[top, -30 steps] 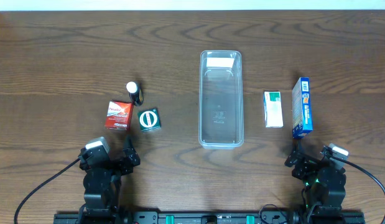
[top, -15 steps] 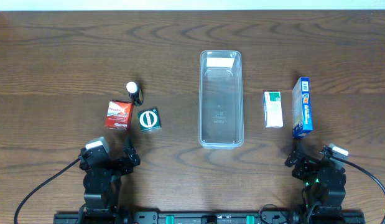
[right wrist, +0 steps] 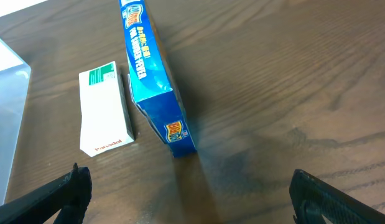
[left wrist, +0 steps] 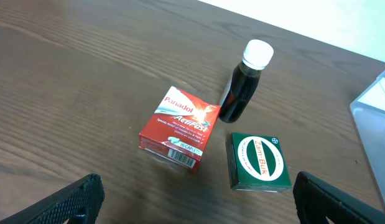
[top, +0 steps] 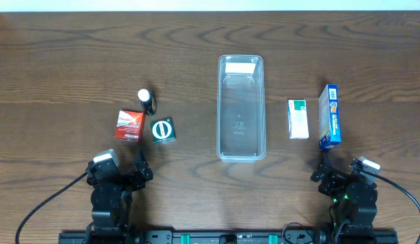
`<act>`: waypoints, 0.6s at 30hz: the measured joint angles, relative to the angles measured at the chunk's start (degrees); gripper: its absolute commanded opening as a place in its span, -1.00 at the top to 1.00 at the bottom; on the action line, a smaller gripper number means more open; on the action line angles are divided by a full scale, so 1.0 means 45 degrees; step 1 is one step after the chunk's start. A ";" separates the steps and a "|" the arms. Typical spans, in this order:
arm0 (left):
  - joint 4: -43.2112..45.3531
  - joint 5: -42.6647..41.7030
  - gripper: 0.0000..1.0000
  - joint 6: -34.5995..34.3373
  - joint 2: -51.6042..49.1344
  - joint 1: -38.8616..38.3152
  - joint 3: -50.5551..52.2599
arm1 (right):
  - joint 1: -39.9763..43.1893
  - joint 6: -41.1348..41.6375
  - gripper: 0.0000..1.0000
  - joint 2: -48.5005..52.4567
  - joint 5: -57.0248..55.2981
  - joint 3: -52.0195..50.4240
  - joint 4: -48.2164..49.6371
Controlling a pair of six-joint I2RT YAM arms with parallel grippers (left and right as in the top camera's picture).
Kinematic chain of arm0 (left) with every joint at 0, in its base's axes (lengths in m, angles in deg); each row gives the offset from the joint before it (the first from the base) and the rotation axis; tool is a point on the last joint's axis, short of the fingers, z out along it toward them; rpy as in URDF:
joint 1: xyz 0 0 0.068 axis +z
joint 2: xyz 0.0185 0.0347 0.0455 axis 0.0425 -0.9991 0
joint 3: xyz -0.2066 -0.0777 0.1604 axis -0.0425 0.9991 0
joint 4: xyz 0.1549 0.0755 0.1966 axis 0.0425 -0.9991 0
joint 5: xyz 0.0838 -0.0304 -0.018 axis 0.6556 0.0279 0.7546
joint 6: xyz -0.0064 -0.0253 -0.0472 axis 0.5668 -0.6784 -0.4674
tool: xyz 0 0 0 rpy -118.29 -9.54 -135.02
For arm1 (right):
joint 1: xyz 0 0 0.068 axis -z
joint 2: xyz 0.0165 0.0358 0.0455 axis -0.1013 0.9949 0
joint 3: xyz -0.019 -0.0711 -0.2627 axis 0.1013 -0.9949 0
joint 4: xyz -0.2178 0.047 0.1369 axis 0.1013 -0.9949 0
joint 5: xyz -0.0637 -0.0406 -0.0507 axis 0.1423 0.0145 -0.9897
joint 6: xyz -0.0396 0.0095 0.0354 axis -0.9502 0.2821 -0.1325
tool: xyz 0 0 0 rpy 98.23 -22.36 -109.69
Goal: Pack container
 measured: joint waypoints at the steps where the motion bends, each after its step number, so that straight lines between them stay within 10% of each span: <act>1: 0.0000 0.0000 -0.96 0.0000 0.0000 0.0000 0.0000 | 0.0000 0.0000 -0.98 0.0000 -0.0005 0.0000 0.0005; 18: 0.0000 0.0000 -0.96 0.0000 0.0000 0.0000 0.0000 | 0.0000 0.0899 -0.99 0.0015 0.4478 0.0034 0.2744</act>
